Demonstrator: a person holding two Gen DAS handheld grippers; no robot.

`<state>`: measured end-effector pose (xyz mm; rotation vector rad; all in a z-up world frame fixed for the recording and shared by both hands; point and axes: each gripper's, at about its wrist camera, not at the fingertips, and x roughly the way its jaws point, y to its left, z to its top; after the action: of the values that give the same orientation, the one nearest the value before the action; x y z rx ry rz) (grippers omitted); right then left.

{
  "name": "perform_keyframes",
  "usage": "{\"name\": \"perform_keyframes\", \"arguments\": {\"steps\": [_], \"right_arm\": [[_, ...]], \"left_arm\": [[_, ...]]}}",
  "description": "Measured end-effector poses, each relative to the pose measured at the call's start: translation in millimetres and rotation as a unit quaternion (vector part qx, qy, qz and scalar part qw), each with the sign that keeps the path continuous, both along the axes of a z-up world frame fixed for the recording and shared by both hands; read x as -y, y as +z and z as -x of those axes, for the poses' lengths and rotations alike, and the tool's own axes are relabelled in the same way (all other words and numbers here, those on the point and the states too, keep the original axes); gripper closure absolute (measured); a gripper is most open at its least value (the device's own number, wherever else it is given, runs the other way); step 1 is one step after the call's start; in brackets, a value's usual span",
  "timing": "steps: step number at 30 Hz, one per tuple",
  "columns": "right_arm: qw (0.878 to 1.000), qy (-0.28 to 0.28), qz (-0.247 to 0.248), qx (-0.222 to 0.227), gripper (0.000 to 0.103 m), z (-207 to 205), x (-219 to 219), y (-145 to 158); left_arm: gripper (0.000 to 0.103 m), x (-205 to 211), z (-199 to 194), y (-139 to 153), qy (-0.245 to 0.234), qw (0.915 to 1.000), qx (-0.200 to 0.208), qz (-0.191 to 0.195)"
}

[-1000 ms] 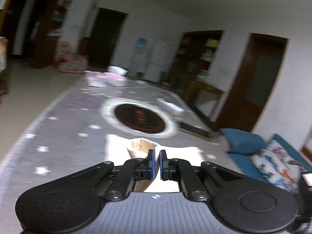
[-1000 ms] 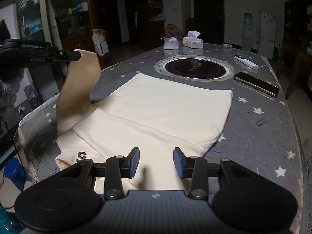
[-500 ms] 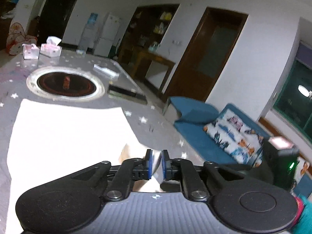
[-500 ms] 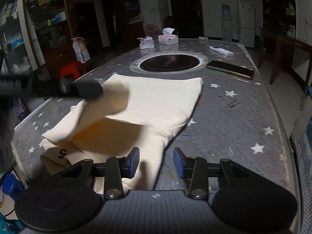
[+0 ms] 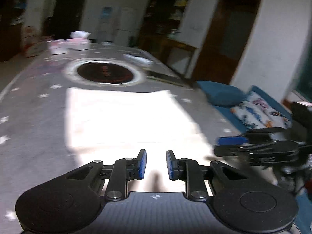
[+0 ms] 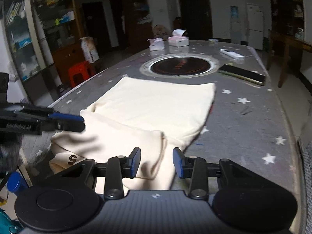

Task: Fold clothes

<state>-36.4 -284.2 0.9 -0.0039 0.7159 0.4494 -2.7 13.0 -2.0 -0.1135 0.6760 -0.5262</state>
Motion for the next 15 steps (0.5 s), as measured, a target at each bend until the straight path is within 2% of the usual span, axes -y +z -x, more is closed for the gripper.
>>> {"name": "perform_keyframes", "arguments": {"steps": [5, 7, 9, 12, 15], "right_arm": [[1.000, -0.009, 0.000, -0.014, 0.068, -21, -9, -14], [1.000, -0.015, -0.002, -0.020, 0.076, -28, -9, -18], [1.000, -0.018, 0.002, -0.022, 0.079, -31, -11, -20], [1.000, -0.022, 0.010, -0.014, 0.079, -29, -12, -15], [0.999, -0.026, 0.025, 0.016, 0.079, -24, -15, -5]], "left_arm": [[0.082, -33, -12, -12, 0.043, 0.9988, -0.011, -0.021], [0.085, -40, -16, -16, 0.055, 0.9977, -0.015, -0.037], [0.086, -44, -20, -20, 0.068, 0.9959, -0.017, -0.058], [0.088, -43, -21, -17, 0.068, 0.9962, -0.015, -0.052], [0.088, -37, -20, -9, 0.055, 0.9979, -0.002, -0.035]]}}
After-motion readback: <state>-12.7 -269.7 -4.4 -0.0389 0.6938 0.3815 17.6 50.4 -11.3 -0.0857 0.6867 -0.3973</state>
